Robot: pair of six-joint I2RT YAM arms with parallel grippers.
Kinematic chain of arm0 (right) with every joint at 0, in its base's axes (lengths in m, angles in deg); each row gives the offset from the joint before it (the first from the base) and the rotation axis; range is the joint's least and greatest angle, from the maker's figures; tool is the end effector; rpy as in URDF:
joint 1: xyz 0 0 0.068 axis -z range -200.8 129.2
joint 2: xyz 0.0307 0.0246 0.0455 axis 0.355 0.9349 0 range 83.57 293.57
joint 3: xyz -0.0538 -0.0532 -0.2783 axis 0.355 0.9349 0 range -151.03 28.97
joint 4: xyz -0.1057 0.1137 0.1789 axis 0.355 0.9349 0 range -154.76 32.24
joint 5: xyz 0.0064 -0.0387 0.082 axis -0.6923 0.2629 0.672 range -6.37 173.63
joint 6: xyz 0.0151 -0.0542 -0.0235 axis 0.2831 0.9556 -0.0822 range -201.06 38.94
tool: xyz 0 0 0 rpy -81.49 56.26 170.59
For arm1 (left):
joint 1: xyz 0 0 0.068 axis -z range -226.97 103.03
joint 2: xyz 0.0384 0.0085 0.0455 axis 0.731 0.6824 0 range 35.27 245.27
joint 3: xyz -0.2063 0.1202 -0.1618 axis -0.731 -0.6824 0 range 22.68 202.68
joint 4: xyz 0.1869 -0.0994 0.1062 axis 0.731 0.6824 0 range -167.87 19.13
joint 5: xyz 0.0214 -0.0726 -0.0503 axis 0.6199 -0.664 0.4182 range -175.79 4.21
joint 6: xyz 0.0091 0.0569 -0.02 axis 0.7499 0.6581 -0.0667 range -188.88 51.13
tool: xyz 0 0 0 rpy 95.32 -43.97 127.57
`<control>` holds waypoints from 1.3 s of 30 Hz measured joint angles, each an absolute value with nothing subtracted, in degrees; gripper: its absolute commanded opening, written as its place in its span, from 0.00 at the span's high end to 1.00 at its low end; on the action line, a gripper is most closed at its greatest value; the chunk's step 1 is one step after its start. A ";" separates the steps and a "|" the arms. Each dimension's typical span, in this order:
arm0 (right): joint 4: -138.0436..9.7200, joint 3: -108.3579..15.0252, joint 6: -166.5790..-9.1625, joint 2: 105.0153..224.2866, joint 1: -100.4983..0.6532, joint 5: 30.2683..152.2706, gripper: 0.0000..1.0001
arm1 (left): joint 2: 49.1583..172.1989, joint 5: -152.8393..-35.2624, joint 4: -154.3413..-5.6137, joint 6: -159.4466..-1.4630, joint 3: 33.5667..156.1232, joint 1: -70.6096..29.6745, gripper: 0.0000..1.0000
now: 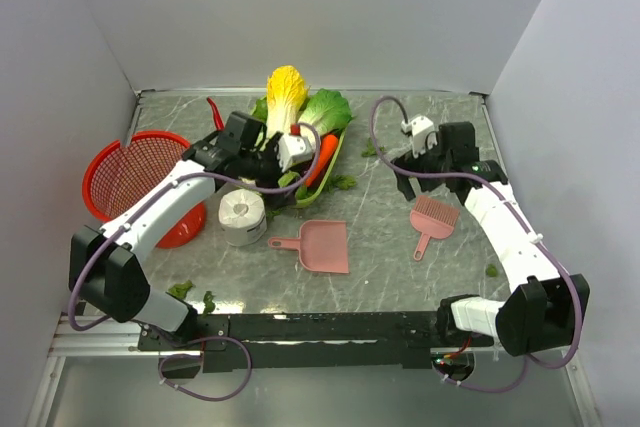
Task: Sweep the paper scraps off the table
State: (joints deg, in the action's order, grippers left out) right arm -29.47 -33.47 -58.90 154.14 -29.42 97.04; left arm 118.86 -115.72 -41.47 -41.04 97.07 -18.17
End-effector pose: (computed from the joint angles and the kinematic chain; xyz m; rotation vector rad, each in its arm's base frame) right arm 0.2334 0.0460 0.3248 -0.7241 2.1914 0.1523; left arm 0.2461 -0.1613 0.3350 1.3133 1.9079 -0.6234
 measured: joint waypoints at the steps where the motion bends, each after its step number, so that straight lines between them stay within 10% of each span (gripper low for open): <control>1: -28.97 -32.26 -58.16 153.68 -29.44 97.74 0.03 | 118.65 -115.59 -40.40 -39.25 95.71 -17.89 0.01; 39: -24.60 -36.96 -68.43 178.27 -20.52 94.92 0.41 | 116.92 -107.96 -35.42 -26.55 89.09 -14.26 0.12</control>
